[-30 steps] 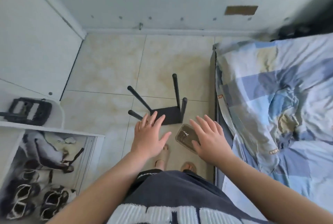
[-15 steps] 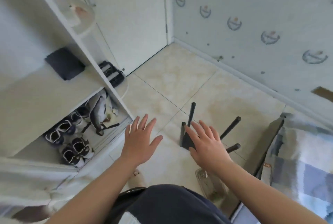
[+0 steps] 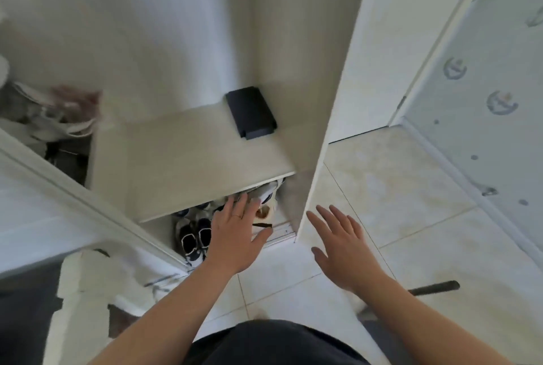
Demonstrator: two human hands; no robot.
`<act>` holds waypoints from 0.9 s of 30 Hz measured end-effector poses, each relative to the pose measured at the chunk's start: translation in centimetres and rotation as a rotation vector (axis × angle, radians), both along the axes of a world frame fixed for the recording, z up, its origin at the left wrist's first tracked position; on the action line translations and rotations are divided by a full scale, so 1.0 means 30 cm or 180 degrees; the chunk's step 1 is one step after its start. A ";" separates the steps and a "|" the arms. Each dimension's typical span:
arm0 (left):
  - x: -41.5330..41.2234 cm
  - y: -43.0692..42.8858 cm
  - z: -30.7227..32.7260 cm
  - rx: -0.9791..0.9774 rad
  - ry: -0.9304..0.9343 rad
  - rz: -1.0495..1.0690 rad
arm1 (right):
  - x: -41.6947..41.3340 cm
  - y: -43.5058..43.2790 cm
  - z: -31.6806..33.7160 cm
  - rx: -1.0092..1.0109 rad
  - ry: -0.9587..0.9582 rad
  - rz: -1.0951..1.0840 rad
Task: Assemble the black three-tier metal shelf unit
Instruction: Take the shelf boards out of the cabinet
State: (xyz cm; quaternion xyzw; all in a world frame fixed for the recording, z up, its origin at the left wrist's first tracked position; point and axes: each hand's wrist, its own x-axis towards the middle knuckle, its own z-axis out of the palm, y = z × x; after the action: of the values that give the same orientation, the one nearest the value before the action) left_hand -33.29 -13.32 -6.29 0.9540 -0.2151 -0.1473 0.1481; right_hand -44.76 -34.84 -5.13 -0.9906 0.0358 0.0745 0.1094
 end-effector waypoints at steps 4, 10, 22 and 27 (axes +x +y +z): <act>0.145 0.096 -0.005 -0.0116 0.0157 0.0371 | 0.240 0.091 0.035 0.0252 -0.0085 0.0090; 0.330 0.161 -0.022 -0.0352 0.0402 0.0941 | 0.558 0.131 0.034 0.0258 0.0117 0.0256; 0.809 -0.017 -0.086 -0.1993 0.1396 0.2326 | 1.199 0.086 -0.070 0.0913 0.0662 -0.0315; 0.986 -0.110 -0.180 -0.2445 0.2008 0.3089 | 1.369 0.090 -0.179 0.1593 0.0683 -0.1037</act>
State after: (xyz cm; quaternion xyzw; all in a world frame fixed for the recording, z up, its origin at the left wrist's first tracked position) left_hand -3.71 -16.61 -11.70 0.7340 0.2522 -0.2481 0.5798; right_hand -3.69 -32.14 -10.50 -0.9006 0.1859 0.1666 0.3557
